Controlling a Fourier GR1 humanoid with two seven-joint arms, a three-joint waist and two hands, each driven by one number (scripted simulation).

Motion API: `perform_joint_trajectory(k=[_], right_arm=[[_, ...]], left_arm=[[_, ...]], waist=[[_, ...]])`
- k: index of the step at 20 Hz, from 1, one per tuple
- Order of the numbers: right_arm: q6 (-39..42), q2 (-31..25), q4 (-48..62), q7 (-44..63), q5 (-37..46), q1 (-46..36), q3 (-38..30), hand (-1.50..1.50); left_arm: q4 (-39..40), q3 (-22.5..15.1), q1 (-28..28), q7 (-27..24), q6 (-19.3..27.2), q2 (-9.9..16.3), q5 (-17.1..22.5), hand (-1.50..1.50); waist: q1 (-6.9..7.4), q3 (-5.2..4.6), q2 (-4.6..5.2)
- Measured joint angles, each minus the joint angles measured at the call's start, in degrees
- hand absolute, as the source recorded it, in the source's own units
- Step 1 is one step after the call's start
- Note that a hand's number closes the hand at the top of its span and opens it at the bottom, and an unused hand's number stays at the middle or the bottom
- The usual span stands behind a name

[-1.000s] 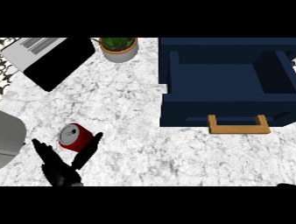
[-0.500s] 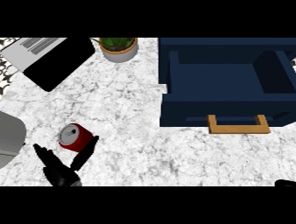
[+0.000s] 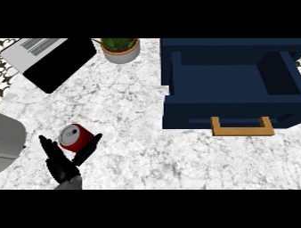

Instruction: Pick up the can, place it into the drawer and close the drawer

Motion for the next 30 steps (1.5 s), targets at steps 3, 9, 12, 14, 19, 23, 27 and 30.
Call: perform_joint_trajectory(k=[3,9,12,14,19,23,27,30], right_arm=[[-0.1,-0.5,0.9,0.4,-0.2,-1.6,-0.6,-1.50],[-0.9,0.3,0.6,0.8,1.5,-2.3,0.1,-1.50],[-0.9,-0.3,0.8,1.1,1.5,-3.0,-0.7,-1.50],[-1.0,-0.2,-0.1,1.6,1.8,-2.8,-0.6,-1.50],[-1.2,-0.3,0.5,1.9,2.4,-4.4,0.2,-1.50],[-1.0,-0.2,0.7,1.1,2.4,-4.1,0.0,-1.50],[-1.4,0.0,1.1,0.7,3.1,-4.5,0.0,-1.50],[-1.6,-0.2,-0.2,1.7,2.8,-4.2,-0.7,-1.50]], left_arm=[[2.9,1.1,-2.6,0.5,-4.0,1.2,-0.1,1.50],[11.0,4.7,-8.7,-2.4,-11.1,1.6,-0.5,1.50],[13.7,5.7,-11.1,-3.5,-12.8,1.4,-1.2,1.50],[14.3,4.9,-12.4,-2.9,-13.8,1.7,-2.2,1.50],[16.8,-3.6,-17.3,3.0,-23.5,4.0,-7.7,1.50],[18.9,-7.2,-21.8,6.5,-32.8,5.7,-9.9,1.50],[19.7,-8.3,-26.8,9.3,-36.6,5.2,-11.4,1.50],[18.9,-8.9,-29.2,12.6,-37.7,5.3,-12.8,1.50]], waist=[[-0.02,0.01,-0.01],[-0.08,0.07,-0.01],[-0.10,0.03,0.02],[-0.15,0.01,0.03],[-1.29,-0.04,0.31],[-1.41,-0.05,0.34],[-0.86,-0.04,0.20],[-0.55,-0.02,0.09]])
